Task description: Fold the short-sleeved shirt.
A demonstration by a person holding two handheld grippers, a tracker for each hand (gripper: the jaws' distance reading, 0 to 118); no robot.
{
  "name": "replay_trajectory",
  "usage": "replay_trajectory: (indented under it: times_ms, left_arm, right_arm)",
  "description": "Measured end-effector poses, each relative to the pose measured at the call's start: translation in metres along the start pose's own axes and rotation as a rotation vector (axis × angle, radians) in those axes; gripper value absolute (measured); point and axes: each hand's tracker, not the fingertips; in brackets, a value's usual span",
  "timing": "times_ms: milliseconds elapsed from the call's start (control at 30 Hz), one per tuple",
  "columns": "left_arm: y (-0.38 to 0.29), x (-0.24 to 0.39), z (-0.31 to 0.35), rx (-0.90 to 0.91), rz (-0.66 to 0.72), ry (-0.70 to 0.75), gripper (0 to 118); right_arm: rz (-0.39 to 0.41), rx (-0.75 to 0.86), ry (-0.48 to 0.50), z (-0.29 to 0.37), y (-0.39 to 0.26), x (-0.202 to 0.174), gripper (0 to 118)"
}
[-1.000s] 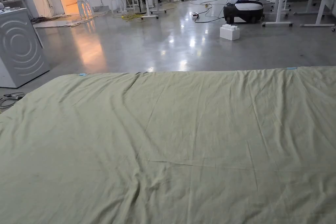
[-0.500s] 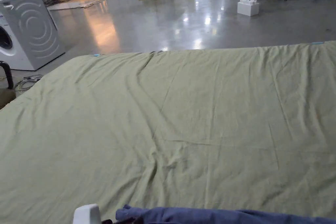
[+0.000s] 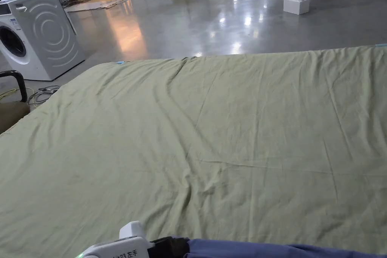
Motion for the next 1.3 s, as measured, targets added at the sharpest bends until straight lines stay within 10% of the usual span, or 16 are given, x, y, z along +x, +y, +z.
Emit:
replay_trajectory:
  times_ms: [333, 600, 967, 1133, 1300]
  left_arm:
    - [0.045, -0.026, 0.072, 0.316, 0.158, 0.078, 13]
    - [0.033, 0.060, 0.114, 0.387, -0.262, 0.113, 12]
    - [-0.086, 0.184, -0.024, 0.014, -0.414, -0.159, 12]
    - [-0.110, 0.184, -0.067, -0.084, -0.452, -0.085, 69]
    - [-0.089, 0.172, -0.042, -0.021, -0.404, -0.125, 59]
  right_arm:
    - [0.007, -0.005, -0.020, 0.007, -0.003, 0.014, 0]
    - [-0.091, -0.021, -0.025, -0.004, -0.016, 0.027, 0]
    - [-0.025, 0.005, -0.065, 0.008, -0.014, 0.017, 0]
    - [0.046, -0.039, -0.091, 0.021, -0.028, 0.019, 0]
    - [0.036, -0.114, -0.079, 0.012, -0.048, 0.021, 0]
